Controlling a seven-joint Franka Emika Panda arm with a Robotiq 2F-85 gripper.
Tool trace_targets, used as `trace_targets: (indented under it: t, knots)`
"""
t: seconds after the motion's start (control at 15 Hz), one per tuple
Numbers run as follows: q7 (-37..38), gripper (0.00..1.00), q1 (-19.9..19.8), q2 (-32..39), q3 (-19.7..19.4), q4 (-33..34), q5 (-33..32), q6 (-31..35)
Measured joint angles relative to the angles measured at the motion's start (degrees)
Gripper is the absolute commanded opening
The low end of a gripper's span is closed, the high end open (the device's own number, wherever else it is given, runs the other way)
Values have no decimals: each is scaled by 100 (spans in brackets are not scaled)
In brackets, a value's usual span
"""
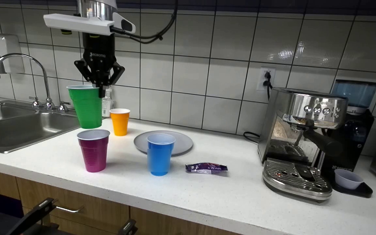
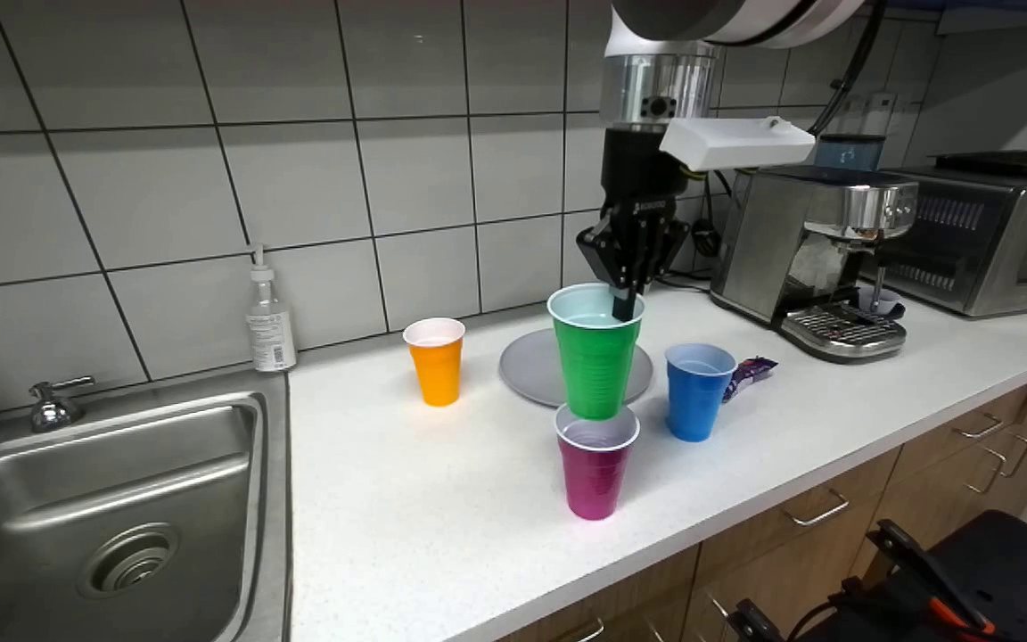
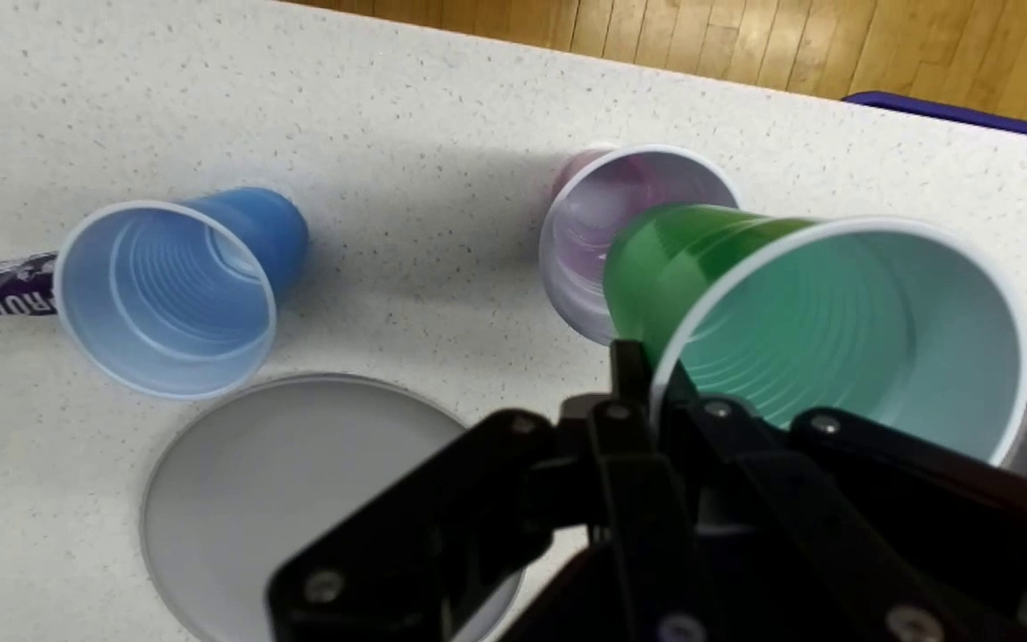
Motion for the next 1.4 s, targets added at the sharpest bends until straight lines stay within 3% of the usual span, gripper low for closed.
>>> trace_targets:
  t: [1.4]
  knots:
    - [0, 1, -64, 170, 0, -115, 0, 45]
